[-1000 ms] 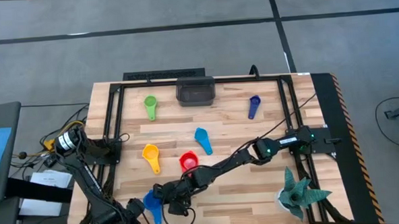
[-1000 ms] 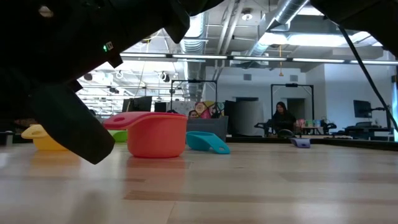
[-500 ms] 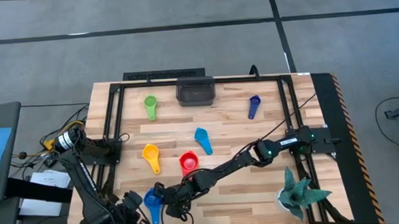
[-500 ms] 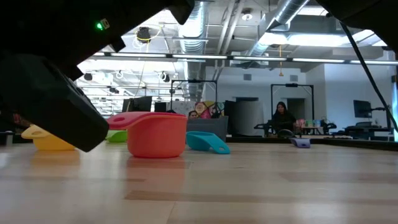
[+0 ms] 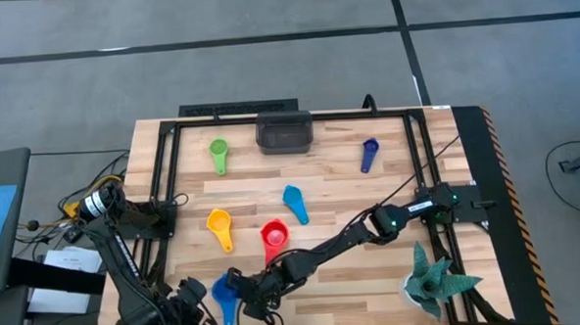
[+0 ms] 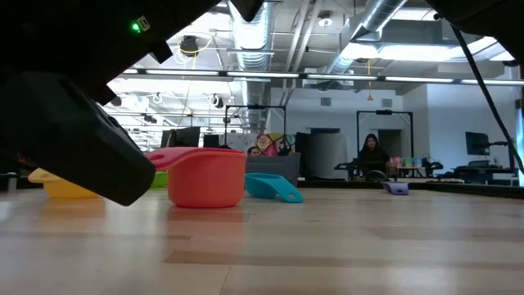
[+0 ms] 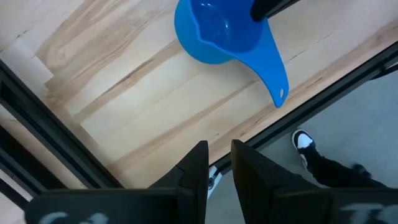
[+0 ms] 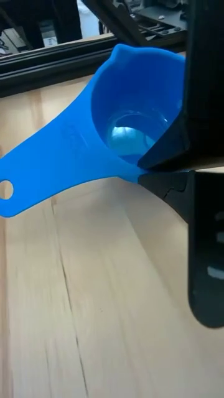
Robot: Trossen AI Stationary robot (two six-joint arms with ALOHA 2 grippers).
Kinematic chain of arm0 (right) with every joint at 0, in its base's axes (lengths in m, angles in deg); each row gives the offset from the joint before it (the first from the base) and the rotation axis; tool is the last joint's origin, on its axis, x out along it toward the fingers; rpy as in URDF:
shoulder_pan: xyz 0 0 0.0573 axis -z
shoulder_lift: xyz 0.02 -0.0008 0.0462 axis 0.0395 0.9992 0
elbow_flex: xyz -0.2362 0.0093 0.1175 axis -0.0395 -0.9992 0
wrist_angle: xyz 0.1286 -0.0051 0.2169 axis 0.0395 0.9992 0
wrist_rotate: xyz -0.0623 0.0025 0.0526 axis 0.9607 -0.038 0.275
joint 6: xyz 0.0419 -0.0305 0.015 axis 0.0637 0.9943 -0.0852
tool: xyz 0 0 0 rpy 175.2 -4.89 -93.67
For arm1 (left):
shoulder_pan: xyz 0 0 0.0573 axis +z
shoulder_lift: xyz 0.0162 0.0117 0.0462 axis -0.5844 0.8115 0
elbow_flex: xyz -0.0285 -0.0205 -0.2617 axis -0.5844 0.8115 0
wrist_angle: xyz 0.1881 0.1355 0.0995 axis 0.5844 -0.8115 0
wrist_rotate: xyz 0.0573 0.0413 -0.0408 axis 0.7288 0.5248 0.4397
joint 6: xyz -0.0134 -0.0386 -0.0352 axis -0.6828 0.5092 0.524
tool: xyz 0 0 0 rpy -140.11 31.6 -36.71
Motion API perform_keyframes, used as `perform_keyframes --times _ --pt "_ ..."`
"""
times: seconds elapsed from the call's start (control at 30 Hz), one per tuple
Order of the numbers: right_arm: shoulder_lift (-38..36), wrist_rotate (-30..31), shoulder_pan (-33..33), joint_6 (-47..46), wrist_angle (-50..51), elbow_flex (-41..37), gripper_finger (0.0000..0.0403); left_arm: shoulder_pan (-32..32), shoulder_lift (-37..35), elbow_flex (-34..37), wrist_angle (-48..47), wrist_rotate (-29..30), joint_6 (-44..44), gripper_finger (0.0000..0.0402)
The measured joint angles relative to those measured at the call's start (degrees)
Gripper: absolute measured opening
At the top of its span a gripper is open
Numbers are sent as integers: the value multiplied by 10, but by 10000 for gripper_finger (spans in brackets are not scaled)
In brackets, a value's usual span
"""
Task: Nest measuring cups in basket
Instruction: Stack the blue measuring cup on top of the red measuring cup
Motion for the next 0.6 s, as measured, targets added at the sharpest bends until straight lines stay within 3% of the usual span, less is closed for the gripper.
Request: perform_keyframes --times 0.6 --pt "-34 31 1 -10 8 0 6 -1 -2 -1 16 12 3 57"
